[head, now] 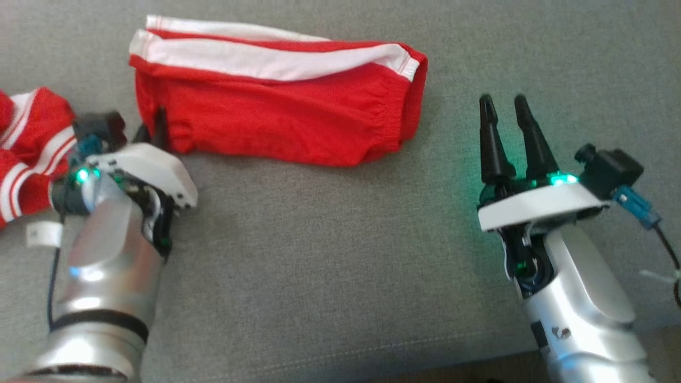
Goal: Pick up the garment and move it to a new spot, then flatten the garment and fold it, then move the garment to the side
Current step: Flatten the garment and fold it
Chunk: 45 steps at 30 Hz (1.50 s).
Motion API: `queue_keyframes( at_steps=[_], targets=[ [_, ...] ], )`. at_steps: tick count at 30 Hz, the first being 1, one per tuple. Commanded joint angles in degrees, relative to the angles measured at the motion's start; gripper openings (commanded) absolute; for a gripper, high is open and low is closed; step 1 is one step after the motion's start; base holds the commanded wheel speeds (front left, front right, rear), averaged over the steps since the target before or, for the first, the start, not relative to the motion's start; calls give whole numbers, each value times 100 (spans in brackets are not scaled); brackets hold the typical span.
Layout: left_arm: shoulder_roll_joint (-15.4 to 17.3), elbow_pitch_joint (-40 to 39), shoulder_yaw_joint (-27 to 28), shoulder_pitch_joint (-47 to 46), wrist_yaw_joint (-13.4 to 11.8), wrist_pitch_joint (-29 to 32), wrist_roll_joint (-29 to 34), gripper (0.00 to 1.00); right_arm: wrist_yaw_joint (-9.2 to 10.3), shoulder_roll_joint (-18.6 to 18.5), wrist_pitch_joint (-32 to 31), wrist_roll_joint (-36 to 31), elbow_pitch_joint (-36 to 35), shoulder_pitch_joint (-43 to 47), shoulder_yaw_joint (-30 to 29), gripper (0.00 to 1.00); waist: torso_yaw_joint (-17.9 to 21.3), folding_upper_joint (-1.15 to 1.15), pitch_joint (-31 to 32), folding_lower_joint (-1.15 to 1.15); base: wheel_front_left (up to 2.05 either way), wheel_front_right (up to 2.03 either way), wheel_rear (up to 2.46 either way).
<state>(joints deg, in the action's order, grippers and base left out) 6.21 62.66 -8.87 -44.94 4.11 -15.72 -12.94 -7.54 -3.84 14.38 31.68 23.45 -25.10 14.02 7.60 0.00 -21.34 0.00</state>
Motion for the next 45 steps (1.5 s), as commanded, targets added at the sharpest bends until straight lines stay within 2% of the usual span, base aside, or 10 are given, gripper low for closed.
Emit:
queue_keyframes(
  at_steps=[1, 13, 15, 16, 23, 32, 41, 45],
  targets=[
    [75, 36, 76, 344, 3, 72, -34, 0, 5, 96, 62, -37, -105, 121, 60, 100, -53, 0, 137, 0, 0, 0, 0],
    [-174, -735, 285, 1350, -305, 72, -117, 0, 5, 96, 62, -120, 229, 496, 10, 100, -353, 0, 763, 0, 0, 0, 0],
    [-188, -884, 327, 1482, -366, 72, -104, 44, 5, 96, 62, -135, 268, 531, 12, 100, -402, 0, 806, 0, 0, 0, 0],
    [-193, -975, 327, 1541, -384, 72, -72, 100, 5, 96, 62, -141, 288, 539, 22, 100, -426, 0, 820, 0, 0, 0, 0],
    [-249, -1774, 418, 1972, -494, 72, 90, 100, 5, 96, 62, -77, 388, 434, 328, 100, -616, 0, 821, 0, 0, 0, 0],
    [-328, -2306, 190, 2385, -443, 72, 116, 100, 5, 96, 62, -137, 708, -169, 482, 100, -1087, 0, 737, 0, 0, 0, 0],
    [-332, -2621, -252, 2430, -572, 72, -216, 100, 5, 96, 62, -761, 2038, -611, -42, 100, -1445, 0, 633, 0, 0, 0, 0],
    [-333, -2749, -399, 2398, -620, 72, -347, 100, 5, 96, 62, -802, 2529, -678, -100, 100, -1551, 0, 533, 0, 0, 0, 0]
  ],
)
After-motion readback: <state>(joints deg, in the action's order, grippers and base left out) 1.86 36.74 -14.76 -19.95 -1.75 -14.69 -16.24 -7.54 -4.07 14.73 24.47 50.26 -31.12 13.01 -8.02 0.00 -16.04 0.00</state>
